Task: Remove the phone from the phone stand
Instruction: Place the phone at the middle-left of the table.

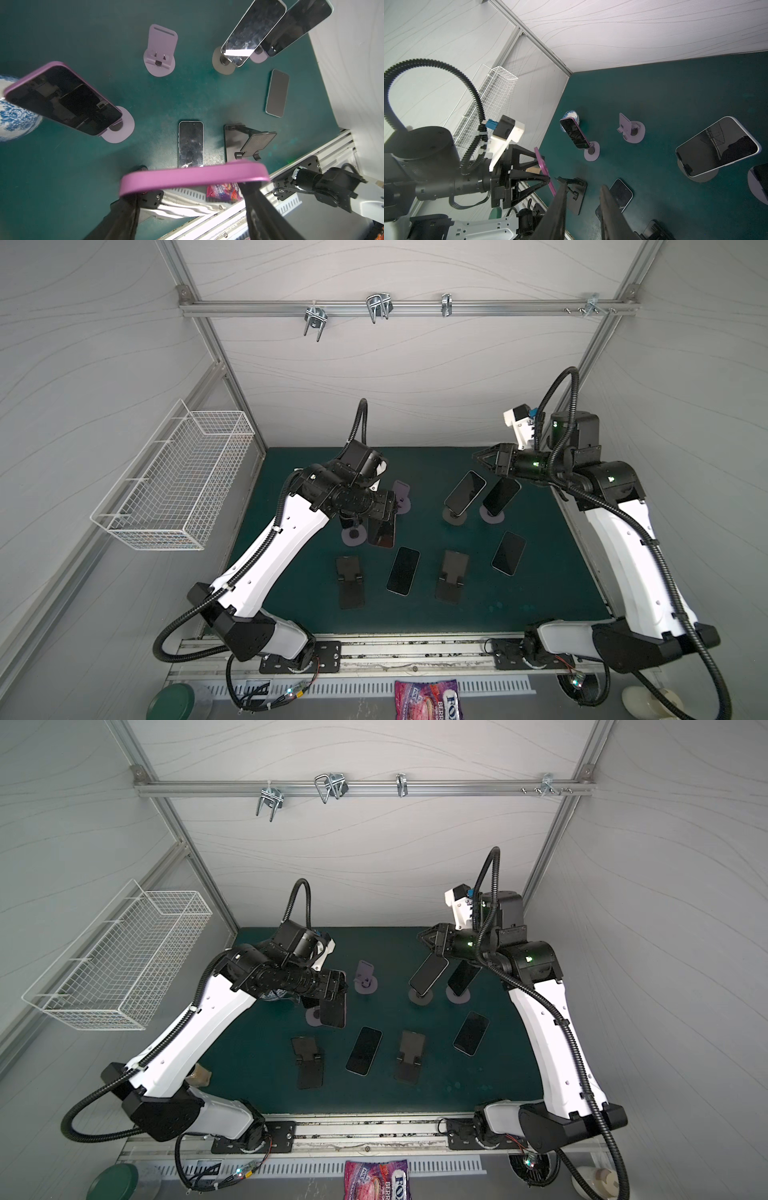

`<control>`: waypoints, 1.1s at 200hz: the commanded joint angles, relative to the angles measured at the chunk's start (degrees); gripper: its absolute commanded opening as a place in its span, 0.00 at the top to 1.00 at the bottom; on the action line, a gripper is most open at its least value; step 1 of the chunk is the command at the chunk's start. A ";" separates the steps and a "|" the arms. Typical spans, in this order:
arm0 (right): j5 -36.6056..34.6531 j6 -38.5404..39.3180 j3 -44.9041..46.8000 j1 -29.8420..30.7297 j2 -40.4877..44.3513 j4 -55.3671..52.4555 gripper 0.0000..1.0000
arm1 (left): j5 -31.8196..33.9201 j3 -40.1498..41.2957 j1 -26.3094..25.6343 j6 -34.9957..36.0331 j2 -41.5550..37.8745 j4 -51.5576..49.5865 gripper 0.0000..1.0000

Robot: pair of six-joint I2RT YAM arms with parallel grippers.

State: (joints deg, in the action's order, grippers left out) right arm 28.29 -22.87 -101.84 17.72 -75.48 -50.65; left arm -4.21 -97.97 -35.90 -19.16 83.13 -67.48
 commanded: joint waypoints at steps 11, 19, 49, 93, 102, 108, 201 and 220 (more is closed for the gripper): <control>0.00 1.32 -0.37 -0.80 0.49 -2.70 0.70 | -2.67 2.41 -2.69 -2.49 -0.80 3.03 0.36; 0.07 1.28 -0.29 -0.88 0.55 -2.70 0.70 | -3.17 3.74 -3.16 -3.18 -1.04 3.95 0.36; 0.16 1.51 -0.03 -0.99 0.27 -2.65 0.70 | -4.89 7.79 -3.28 -5.36 -1.29 7.49 0.36; 0.80 1.30 0.02 -0.95 -0.28 -2.19 0.70 | -1.25 4.84 -3.12 -2.41 1.21 1.96 0.36; 0.80 1.29 0.14 -0.95 -0.11 -2.16 0.70 | -1.11 3.99 -3.02 -2.12 0.93 0.87 0.36; 0.84 1.29 0.22 -0.95 -0.06 -2.17 0.70 | -1.18 3.45 -2.92 -2.12 0.58 0.32 0.36; 2.53 0.08 2.60 -0.60 0.36 -1.50 0.70 | 2.39 0.36 15.58 4.96 -7.90 -16.85 0.35; 2.85 -0.53 3.49 0.11 0.01 -1.22 0.70 | 7.28 2.73 18.03 6.73 -9.69 -17.46 0.34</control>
State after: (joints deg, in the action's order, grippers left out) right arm 29.67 -22.65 -99.37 17.17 -75.59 -51.94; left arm -2.22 -96.29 -20.64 -16.43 76.62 -80.62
